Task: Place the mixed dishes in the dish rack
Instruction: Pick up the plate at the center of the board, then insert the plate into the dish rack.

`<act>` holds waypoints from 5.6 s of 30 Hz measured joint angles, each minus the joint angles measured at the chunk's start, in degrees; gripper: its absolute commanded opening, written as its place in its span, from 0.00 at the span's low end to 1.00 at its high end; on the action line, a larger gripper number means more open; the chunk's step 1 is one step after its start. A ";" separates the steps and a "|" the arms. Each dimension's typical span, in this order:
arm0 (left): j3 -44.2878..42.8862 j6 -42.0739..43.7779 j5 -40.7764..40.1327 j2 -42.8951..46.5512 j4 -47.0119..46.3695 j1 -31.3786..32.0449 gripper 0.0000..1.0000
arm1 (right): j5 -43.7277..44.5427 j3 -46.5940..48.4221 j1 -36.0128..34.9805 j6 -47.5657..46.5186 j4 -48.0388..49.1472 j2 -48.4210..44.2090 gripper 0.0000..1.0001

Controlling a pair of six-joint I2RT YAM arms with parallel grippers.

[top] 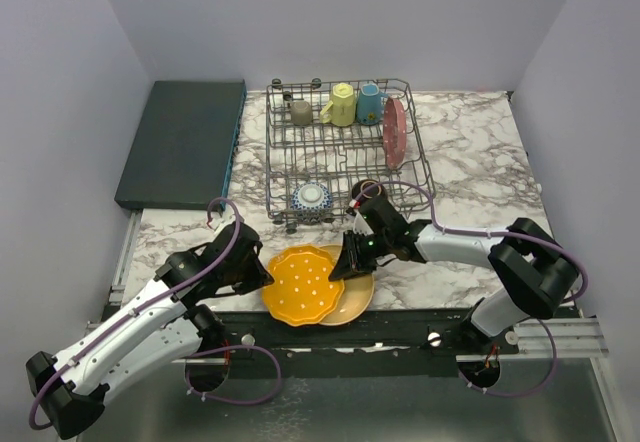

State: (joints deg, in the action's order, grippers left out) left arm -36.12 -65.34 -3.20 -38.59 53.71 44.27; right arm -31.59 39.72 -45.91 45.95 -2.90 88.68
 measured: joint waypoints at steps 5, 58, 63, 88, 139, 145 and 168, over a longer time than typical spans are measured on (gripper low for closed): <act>0.00 0.00 0.04 0.00 -0.11 0.00 0.00 | 0.44 -0.42 -0.15 0.17 0.31 -0.59 0.00; -1.97 3.89 9.86 -1.73 -16.79 0.00 0.72 | 12.57 3.19 -0.15 -0.50 -23.80 -32.20 0.00; -0.37 4.09 11.76 -0.61 -19.26 0.00 0.55 | 12.31 3.19 -0.11 -0.28 -24.20 -34.03 0.00; 7.50 2.14 17.59 9.53 -29.24 -0.31 0.00 | 12.96 -0.57 0.96 5.97 -27.06 -45.35 0.20; 8.57 -1.70 20.79 9.33 -39.10 0.42 0.29 | 9.05 -10.47 -0.07 17.22 -5.42 -54.60 0.00; 8.35 -1.42 19.82 8.96 -38.77 0.37 0.56 | 11.82 -6.73 -0.15 14.38 -10.10 -52.96 0.00; -5.92 12.17 11.47 -1.57 -24.96 0.33 0.99 | 21.88 8.68 -0.15 3.30 -23.32 -42.58 0.00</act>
State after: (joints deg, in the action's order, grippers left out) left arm -42.04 -53.17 8.27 -40.16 28.75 44.60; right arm -9.72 48.40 -46.06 49.25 -26.22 46.11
